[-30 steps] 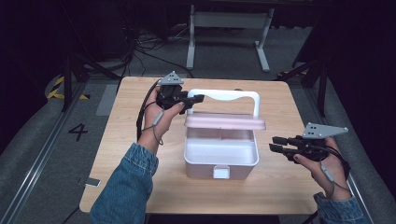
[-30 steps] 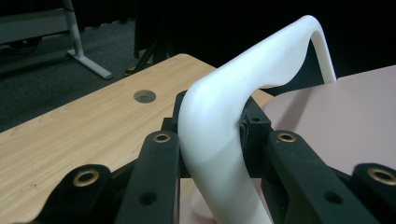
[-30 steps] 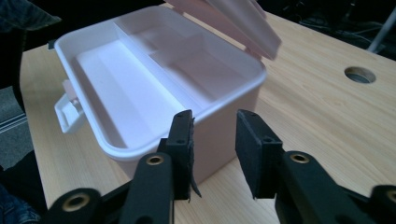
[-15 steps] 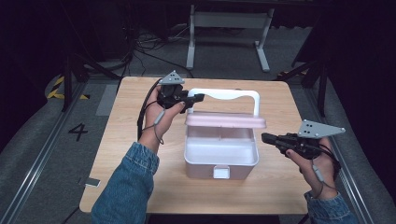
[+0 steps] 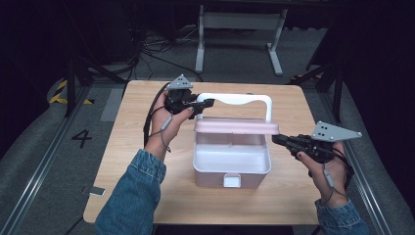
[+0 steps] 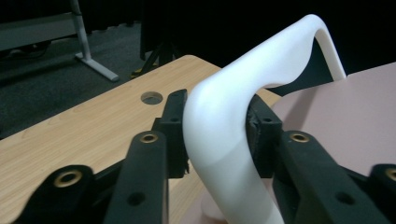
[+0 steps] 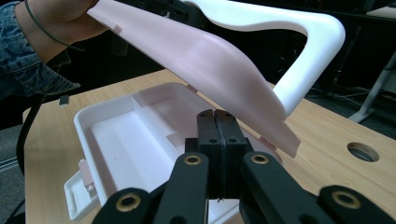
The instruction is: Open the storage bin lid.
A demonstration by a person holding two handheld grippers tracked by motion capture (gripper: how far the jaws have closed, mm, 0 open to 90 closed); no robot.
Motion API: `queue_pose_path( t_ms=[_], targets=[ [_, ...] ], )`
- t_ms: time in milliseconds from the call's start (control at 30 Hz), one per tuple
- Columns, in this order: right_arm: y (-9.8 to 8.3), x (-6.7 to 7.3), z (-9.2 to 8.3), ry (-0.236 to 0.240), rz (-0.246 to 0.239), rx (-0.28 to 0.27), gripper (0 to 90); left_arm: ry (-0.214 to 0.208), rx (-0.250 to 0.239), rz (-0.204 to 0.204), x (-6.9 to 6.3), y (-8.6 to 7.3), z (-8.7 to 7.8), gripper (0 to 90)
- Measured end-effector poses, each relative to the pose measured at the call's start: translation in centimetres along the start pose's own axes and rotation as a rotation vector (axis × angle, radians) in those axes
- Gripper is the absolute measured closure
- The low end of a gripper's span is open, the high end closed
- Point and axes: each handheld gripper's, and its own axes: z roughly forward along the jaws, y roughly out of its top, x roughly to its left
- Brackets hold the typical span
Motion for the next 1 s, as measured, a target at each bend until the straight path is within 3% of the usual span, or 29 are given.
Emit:
queue_pose_path(
  t_ms=[67,300,400,567,833,1000],
  targets=[
    [0.0,0.0,0.0,0.000,-0.001,0.000,90.0,0.000,0.004,0.011,0.0,0.0,0.0,62.1],
    [0.1,0.0,0.0,0.005,0.003,0.001,90.0,0.004,-0.024,0.015,-0.1,0.0,-0.4,40.7],
    [0.1,-0.1,0.1,0.009,0.004,-0.001,90.0,0.015,-0.033,0.028,-0.1,0.0,-0.8,36.5],
    [0.2,-0.2,0.1,0.014,0.008,-0.005,90.0,0.024,-0.047,0.046,-0.2,0.1,-2.0,34.5],
    [0.2,-0.1,-0.3,0.015,0.025,-0.020,90.0,0.046,-0.060,0.099,-1.1,-0.2,-5.6,30.6],
    [0.2,-0.2,-0.3,0.022,0.034,-0.021,90.0,0.046,-0.037,0.129,-1.8,-0.9,-7.1,29.2]
  ],
)
